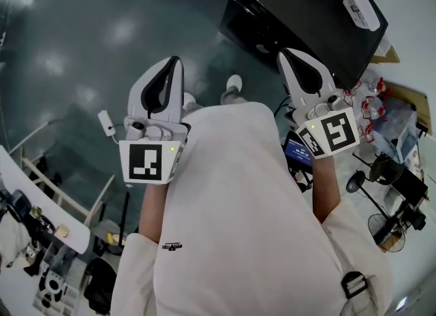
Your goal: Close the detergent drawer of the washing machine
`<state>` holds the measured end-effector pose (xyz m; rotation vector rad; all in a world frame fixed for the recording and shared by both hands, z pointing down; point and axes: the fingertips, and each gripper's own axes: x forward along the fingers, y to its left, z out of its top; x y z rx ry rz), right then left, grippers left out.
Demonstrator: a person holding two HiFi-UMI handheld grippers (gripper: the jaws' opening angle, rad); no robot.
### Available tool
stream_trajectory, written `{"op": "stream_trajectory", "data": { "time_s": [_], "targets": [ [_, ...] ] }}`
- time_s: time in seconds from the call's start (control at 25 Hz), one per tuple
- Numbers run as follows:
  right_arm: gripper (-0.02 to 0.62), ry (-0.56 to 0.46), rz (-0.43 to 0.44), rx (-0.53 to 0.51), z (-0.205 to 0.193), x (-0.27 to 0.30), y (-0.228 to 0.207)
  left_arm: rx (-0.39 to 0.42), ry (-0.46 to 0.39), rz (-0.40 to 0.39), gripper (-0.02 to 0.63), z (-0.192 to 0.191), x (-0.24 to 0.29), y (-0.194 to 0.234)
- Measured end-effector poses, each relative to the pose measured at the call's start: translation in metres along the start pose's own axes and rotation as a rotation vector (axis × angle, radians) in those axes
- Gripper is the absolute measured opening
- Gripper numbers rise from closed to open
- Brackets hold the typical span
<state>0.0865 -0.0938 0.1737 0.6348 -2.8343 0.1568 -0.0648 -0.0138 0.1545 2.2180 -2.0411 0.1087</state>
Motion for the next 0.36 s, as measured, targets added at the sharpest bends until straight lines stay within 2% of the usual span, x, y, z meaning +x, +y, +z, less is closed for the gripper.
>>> {"op": "stream_trajectory", "data": {
  "time_s": [0.36],
  "targets": [
    [0.000, -0.001, -0.022, 0.000, 0.0014, -0.0030, 0.0017, -0.003, 0.020, -0.022, 0.018, -0.0062, -0.0013, -0.0021]
  ]
}}
